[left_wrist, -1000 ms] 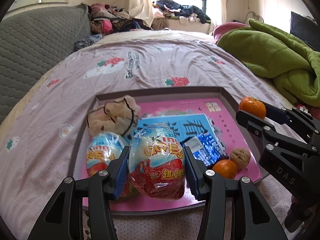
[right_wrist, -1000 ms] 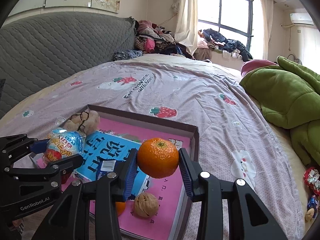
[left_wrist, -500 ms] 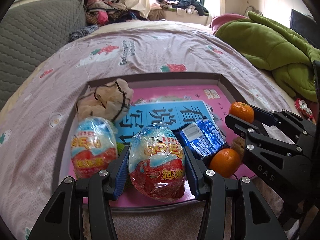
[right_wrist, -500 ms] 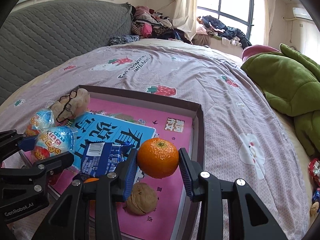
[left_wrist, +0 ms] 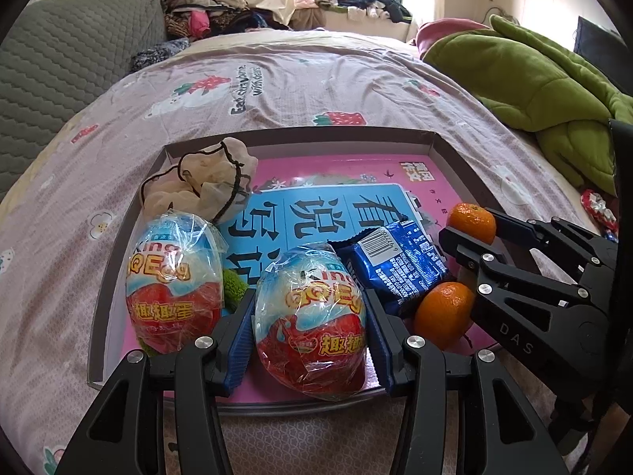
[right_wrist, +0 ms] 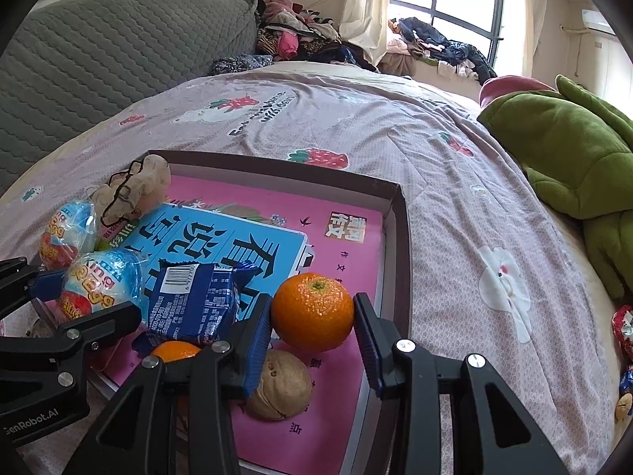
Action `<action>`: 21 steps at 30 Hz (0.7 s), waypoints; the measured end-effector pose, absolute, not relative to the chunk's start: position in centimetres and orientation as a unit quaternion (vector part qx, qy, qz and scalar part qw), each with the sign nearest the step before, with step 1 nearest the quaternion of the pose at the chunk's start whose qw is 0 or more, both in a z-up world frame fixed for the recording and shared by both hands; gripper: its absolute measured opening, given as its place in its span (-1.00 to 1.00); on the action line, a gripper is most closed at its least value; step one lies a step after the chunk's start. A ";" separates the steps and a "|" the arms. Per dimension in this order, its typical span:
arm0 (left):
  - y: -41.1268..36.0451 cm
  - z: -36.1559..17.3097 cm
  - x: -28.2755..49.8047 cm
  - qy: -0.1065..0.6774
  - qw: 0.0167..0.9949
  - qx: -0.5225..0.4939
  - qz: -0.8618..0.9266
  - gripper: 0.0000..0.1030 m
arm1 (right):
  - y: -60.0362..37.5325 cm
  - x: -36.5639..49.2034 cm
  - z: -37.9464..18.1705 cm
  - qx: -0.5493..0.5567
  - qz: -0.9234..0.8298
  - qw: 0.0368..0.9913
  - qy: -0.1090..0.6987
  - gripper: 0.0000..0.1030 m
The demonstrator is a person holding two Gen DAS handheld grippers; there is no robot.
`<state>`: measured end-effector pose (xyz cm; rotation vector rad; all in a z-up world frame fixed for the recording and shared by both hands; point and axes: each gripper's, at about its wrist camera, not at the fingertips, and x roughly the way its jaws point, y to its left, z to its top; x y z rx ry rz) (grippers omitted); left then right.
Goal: Organize objects
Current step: 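Lower the Kinder egg beside the other egg with left tool while right tool lowers the orange into the tray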
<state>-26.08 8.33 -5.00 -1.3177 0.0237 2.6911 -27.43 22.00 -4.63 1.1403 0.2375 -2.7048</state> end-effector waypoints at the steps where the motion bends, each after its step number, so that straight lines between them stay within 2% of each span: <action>1: 8.3 -5.0 -26.1 0.008 0.073 -0.439 0.895 0.02 | 22.0 -27.4 -4.7 0.386 -0.914 0.098 0.079 -0.20; 11: 8.5 -4.9 -26.6 0.001 0.076 -0.446 0.892 0.03 | 22.2 -27.3 -4.3 0.377 -0.919 0.091 0.074 -0.19; 16: 8.4 -4.7 -26.5 0.002 0.073 -0.444 0.893 0.04 | 22.2 -27.4 -4.3 0.382 -0.917 0.092 0.069 -0.08; 21: 8.3 -4.5 -26.3 0.006 0.070 -0.440 0.895 0.16 | 22.3 -27.4 -4.2 0.381 -0.918 0.091 0.066 -0.05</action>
